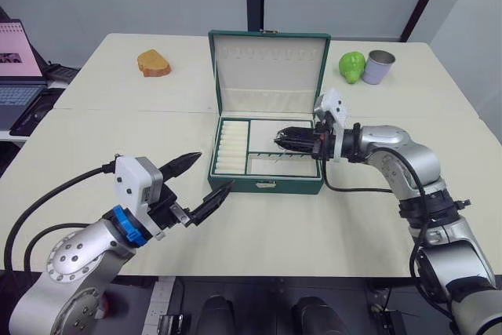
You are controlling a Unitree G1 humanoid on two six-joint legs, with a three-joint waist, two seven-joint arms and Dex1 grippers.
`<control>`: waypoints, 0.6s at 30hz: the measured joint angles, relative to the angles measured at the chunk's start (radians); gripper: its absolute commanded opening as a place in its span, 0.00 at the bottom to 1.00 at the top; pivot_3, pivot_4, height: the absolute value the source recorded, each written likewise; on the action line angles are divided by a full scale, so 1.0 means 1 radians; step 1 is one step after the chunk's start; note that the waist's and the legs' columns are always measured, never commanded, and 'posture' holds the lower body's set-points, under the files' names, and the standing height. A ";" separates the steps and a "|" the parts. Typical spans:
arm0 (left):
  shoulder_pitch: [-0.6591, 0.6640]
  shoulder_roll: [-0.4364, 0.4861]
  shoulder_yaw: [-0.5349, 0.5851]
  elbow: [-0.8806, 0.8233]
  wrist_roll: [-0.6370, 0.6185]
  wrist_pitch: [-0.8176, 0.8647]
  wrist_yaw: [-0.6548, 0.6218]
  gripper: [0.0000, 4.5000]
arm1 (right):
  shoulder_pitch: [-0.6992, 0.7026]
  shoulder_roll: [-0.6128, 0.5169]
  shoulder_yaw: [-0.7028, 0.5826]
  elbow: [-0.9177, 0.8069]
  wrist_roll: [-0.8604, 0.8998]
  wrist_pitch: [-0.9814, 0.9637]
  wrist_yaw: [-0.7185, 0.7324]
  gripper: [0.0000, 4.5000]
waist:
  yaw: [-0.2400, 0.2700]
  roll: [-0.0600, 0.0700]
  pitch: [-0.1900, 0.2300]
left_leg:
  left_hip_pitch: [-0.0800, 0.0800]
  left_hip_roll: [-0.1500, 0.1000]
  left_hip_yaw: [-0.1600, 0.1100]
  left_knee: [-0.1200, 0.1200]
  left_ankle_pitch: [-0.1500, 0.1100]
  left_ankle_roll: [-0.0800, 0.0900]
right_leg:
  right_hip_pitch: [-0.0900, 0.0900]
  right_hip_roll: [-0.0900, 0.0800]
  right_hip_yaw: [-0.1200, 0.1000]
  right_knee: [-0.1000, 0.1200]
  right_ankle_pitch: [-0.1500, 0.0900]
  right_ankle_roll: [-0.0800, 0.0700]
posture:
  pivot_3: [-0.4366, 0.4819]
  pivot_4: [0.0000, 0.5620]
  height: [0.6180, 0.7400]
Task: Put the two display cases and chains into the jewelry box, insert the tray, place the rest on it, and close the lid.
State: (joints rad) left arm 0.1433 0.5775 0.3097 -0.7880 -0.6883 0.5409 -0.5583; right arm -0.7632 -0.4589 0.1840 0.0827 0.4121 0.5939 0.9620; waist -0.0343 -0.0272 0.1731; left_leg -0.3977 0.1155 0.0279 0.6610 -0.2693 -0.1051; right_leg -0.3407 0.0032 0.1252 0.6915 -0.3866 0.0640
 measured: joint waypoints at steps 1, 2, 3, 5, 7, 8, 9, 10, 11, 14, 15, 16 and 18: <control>0.001 0.000 -0.001 0.000 0.000 0.000 0.001 1.00 | 0.005 0.001 0.002 0.000 -0.004 -0.001 0.001 0.17 | 0.000 0.000 0.000 | 0.000 0.000 0.000 0.000 0.000 0.000 | 0.000 0.000 0.000 0.000 0.000 0.000 | 0.48 0.27 1.00; -0.001 0.001 -0.002 0.000 0.001 0.000 0.002 1.00 | 0.013 0.002 0.006 0.000 -0.009 -0.003 0.001 0.17 | 0.000 0.000 0.000 | 0.000 0.000 0.000 0.000 0.000 0.000 | 0.000 0.000 0.000 0.000 0.000 0.000 | 0.48 0.27 1.00; -0.005 0.003 -0.008 0.001 0.001 0.000 0.003 1.00 | 0.024 0.004 0.011 0.000 -0.016 -0.009 0.001 0.17 | 0.000 0.000 0.000 | 0.000 0.000 0.000 0.000 0.000 0.000 | 0.000 0.000 0.000 0.000 0.000 0.000 | 0.48 0.27 1.00; -0.016 0.006 -0.017 0.002 0.001 0.000 0.004 1.00 | 0.043 0.008 0.025 0.000 -0.031 -0.016 0.001 0.17 | 0.000 0.000 0.000 | 0.000 0.000 0.000 0.000 0.000 0.000 | 0.000 0.000 0.000 0.000 0.000 0.000 | 0.48 0.27 1.00; -0.028 0.011 -0.020 0.005 0.000 0.000 0.003 1.00 | 0.054 0.009 0.037 0.001 -0.041 -0.019 0.003 0.17 | -0.001 0.000 0.000 | 0.000 0.000 0.000 0.000 0.000 0.000 | -0.001 0.000 0.001 0.000 0.000 0.000 | 0.48 0.27 1.00; -0.033 0.013 -0.021 0.007 0.000 0.000 0.002 1.00 | 0.058 0.009 0.037 0.001 -0.046 -0.021 0.004 0.17 | -0.001 0.000 0.000 | 0.000 0.000 0.000 0.000 0.000 0.000 | -0.001 0.000 0.001 0.000 0.000 0.000 | 0.48 0.27 1.00; -0.038 0.016 -0.021 0.010 0.000 0.000 0.002 1.00 | 0.061 0.009 0.037 0.001 -0.051 -0.022 0.004 0.17 | -0.001 0.000 0.000 | 0.000 0.000 0.000 0.000 0.000 0.000 | -0.001 0.000 0.001 0.000 0.000 0.000 | 0.48 0.27 1.00; -0.042 0.018 -0.021 0.013 0.000 0.000 0.001 1.00 | 0.066 0.009 0.038 0.001 -0.058 -0.025 0.004 0.25 | -0.001 0.000 0.000 | 0.000 0.000 0.000 0.000 0.000 0.000 | -0.001 0.000 0.001 0.000 0.000 0.000 | 0.48 0.27 1.00; -0.046 0.019 -0.022 0.018 0.000 0.000 0.000 1.00 | 0.072 0.009 0.038 0.001 -0.063 -0.027 0.004 0.33 | -0.001 0.000 0.000 | 0.000 0.000 0.000 0.000 0.000 0.000 | -0.001 0.000 0.001 0.000 0.000 0.000 | 0.48 0.27 1.00; -0.066 0.028 -0.030 0.036 -0.002 0.000 -0.004 1.00 | 0.084 0.011 0.038 0.000 -0.072 -0.021 0.005 0.49 | 0.000 0.000 0.000 | 0.000 0.000 0.001 0.000 0.000 0.000 | -0.001 0.000 0.001 0.001 0.000 0.000 | 0.48 0.27 1.00; -0.070 0.030 -0.030 0.042 -0.004 0.000 -0.005 1.00 | 0.084 0.011 0.035 -0.002 -0.069 -0.016 0.005 0.54 | 0.000 0.000 0.000 | 0.000 0.000 0.001 0.000 0.000 0.000 | -0.001 0.000 0.001 0.001 0.000 0.000 | 0.48 0.27 1.00; -0.072 0.031 -0.030 0.047 -0.005 0.000 -0.006 1.00 | 0.084 0.013 0.031 -0.007 -0.065 -0.012 0.005 0.60 | 0.000 0.000 0.000 | 0.000 0.000 0.001 0.000 0.000 0.000 | -0.001 0.000 0.001 0.001 0.000 0.000 | 0.48 0.27 1.00; -0.079 0.035 -0.033 0.054 -0.006 0.001 -0.012 1.00 | 0.084 0.015 0.022 -0.024 -0.050 -0.004 0.004 0.72 | 0.000 0.000 0.000 | 0.000 0.000 0.001 0.000 0.000 0.000 | -0.002 0.000 0.001 0.001 0.000 0.000 | 0.48 0.27 1.00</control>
State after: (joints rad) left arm 0.0638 0.6126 0.2769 -0.7342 -0.6948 0.5418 -0.5704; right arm -0.6788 -0.4437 0.2058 0.0592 0.3620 0.5901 0.9656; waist -0.0346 -0.0270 0.1732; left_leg -0.3980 0.1155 0.0285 0.6607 -0.2693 -0.1052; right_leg -0.3422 0.0035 0.1260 0.6921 -0.3866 0.0640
